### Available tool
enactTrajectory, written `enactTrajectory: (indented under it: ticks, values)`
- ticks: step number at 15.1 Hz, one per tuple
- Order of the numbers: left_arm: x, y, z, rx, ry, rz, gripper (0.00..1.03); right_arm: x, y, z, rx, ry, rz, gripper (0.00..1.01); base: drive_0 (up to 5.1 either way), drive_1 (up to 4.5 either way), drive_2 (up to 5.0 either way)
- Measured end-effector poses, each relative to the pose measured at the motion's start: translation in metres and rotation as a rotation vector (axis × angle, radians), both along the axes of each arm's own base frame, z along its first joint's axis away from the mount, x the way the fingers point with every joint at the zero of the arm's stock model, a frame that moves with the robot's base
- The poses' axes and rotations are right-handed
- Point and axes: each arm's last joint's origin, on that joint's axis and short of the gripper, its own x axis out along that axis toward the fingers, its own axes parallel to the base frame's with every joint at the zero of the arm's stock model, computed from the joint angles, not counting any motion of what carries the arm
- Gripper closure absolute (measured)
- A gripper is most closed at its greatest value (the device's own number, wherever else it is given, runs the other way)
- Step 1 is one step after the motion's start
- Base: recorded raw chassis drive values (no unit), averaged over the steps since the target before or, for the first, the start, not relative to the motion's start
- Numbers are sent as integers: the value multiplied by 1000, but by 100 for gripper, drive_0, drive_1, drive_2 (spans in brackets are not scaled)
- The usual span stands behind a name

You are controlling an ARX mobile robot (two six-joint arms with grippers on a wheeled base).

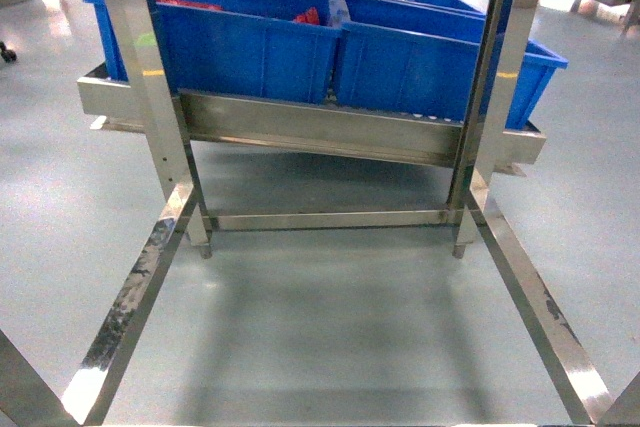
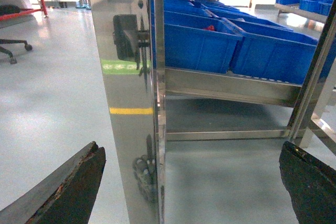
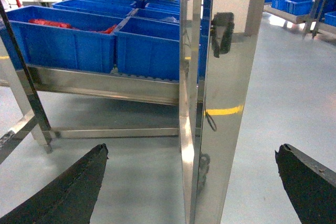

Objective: Pick capacitor and pack into box

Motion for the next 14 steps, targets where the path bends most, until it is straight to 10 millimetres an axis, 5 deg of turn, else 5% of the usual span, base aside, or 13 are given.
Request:
enactTrajectory:
  ticks: [14]
  values:
    - [0,0,0,0,0,0,5,0,0,0,0,0,0,3,0,0,0]
